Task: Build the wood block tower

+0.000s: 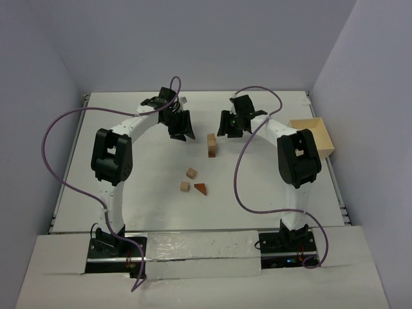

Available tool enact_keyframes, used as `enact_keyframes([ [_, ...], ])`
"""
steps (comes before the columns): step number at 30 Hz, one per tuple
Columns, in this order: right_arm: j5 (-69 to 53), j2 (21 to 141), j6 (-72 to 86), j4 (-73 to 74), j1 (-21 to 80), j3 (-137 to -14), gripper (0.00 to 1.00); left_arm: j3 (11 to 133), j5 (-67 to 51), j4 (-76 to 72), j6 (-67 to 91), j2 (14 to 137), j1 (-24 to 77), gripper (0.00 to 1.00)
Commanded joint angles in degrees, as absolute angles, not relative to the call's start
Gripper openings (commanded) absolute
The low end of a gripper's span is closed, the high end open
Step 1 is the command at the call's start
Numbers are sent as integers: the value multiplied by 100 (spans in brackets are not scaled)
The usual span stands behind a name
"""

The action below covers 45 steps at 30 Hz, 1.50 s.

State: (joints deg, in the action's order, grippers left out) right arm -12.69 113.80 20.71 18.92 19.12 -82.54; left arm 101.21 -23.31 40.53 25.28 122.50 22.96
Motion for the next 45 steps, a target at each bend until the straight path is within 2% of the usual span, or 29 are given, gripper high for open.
enact_keyframes([
  [1,-1271,11333,2030,1909,1995,-8485,60,10387,-2312,4017,2538,12208,2276,54],
  [41,-1310,10874,1925,1890,2041,-8042,67,10475,-2362,4043,2549,12252,2270,55],
  [45,-1310,10867,1925,1887,2057,-8037,73,10485,-2362,4049,2537,12255,2276,55],
])
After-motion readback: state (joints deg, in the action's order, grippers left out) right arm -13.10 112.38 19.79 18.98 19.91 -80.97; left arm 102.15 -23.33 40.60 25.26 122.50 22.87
